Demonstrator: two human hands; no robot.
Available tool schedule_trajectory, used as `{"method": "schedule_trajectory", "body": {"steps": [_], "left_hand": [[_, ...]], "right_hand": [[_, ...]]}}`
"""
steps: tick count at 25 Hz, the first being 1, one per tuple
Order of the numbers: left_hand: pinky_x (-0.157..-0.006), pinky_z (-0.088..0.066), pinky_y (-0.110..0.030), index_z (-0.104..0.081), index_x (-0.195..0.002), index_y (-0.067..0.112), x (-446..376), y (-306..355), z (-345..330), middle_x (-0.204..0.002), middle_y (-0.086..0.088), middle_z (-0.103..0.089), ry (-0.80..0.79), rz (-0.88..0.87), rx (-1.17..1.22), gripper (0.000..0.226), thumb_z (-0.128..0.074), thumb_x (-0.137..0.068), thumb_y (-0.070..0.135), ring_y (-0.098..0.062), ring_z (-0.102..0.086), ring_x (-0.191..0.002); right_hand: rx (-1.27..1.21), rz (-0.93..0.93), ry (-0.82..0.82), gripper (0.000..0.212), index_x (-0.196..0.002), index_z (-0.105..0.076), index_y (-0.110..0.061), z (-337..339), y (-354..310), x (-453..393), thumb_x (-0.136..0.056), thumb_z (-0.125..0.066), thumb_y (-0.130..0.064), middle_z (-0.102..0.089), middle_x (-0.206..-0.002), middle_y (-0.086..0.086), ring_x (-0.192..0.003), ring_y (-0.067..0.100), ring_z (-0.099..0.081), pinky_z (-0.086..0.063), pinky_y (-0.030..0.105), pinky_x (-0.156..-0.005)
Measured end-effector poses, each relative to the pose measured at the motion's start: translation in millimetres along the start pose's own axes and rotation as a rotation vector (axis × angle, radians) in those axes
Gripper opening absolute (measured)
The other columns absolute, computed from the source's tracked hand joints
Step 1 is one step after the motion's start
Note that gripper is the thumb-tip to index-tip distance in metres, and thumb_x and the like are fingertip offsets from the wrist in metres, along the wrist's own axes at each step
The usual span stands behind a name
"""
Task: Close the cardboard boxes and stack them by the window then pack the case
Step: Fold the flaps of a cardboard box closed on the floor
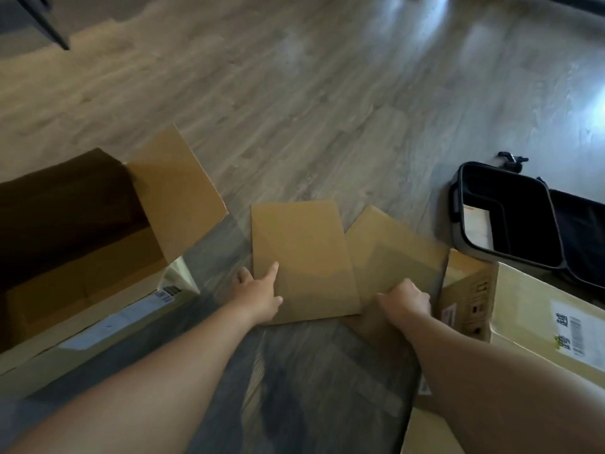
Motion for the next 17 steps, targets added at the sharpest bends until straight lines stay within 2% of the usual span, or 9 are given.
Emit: {"method": "schedule_trajectory", "body": {"steps": [4, 8, 11, 13, 15, 17], "left_hand": [[-0.120, -0.013, -0.053, -0.003, -0.158, 0.040, -17.1, 3.8, -8.9, -0.164, -0.018, 0.019, 0.088, -0.036, -0.014, 0.073, -0.050, -0.102, 0.040, -0.041, 0.011, -0.151], [-0.118, -0.017, -0.057, -0.005, -0.158, 0.038, -27.6, 11.4, -15.3, -0.165, -0.011, 0.018, 0.124, -0.092, -0.077, 0.076, -0.055, -0.101, 0.032, -0.040, 0.014, -0.151], [-0.117, -0.015, -0.061, -0.010, -0.156, 0.040, -35.9, 22.9, -14.5, -0.166, -0.001, 0.017, 0.137, -0.172, -0.120, 0.079, -0.056, -0.098, 0.017, -0.032, 0.013, -0.152], [-0.117, -0.013, -0.061, -0.012, -0.156, 0.040, -39.8, 37.1, -16.8, -0.166, 0.004, 0.015, 0.132, -0.250, -0.141, 0.084, -0.055, -0.092, 0.006, -0.025, 0.011, -0.153], [-0.119, -0.012, -0.057, -0.013, -0.158, 0.034, -39.0, 51.3, -24.0, -0.167, 0.004, 0.012, 0.128, -0.300, -0.131, 0.085, -0.054, -0.090, 0.002, -0.022, 0.009, -0.154], [-0.122, -0.013, -0.048, -0.013, -0.159, 0.026, -37.3, 61.0, -31.3, -0.167, -0.003, 0.012, 0.142, -0.311, -0.094, 0.083, -0.054, -0.092, 0.002, -0.023, 0.007, -0.154]], "right_hand": [[-0.029, -0.076, 0.027, 0.061, -0.138, -0.043, -0.004, -5.0, 0.2, 5.8, -0.094, -0.063, -0.042, -0.036, -0.143, 0.031, -0.128, 0.043, -0.042, -0.041, 0.046, -0.104], [0.025, -0.003, 0.030, 0.058, -0.134, -0.050, -0.010, -6.5, 3.5, 4.4, -0.091, -0.064, -0.047, -0.044, -0.137, 0.020, -0.123, 0.038, -0.045, -0.042, 0.051, -0.105], [0.063, 0.036, 0.027, 0.061, -0.137, -0.047, -0.015, -5.5, 4.0, 3.5, -0.089, -0.064, -0.050, -0.037, -0.145, 0.017, -0.131, 0.042, -0.036, -0.038, 0.054, -0.108], [-0.028, 0.020, 0.047, 0.061, -0.141, -0.043, -0.016, -1.5, 3.0, 0.9, -0.090, -0.066, -0.041, -0.033, -0.150, 0.016, -0.136, 0.042, -0.029, -0.036, 0.053, -0.110], [-0.184, -0.092, 0.026, 0.058, -0.139, -0.043, -0.012, 2.0, 2.8, -4.3, -0.090, -0.066, -0.032, -0.024, -0.155, 0.021, -0.138, 0.042, -0.027, -0.038, 0.051, -0.109], [-0.204, -0.140, -0.004, 0.049, -0.128, -0.048, -0.011, 3.5, 3.0, -5.3, -0.087, -0.066, -0.031, -0.029, -0.148, 0.022, -0.130, 0.041, -0.032, -0.042, 0.051, -0.105]]}}
Point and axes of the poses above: each hand's wrist, its own x-axis away from the middle knuckle, its own z-axis out of the back of the hand, y = z × x, the point moved 4 cm from there along -x, towards the middle knuckle
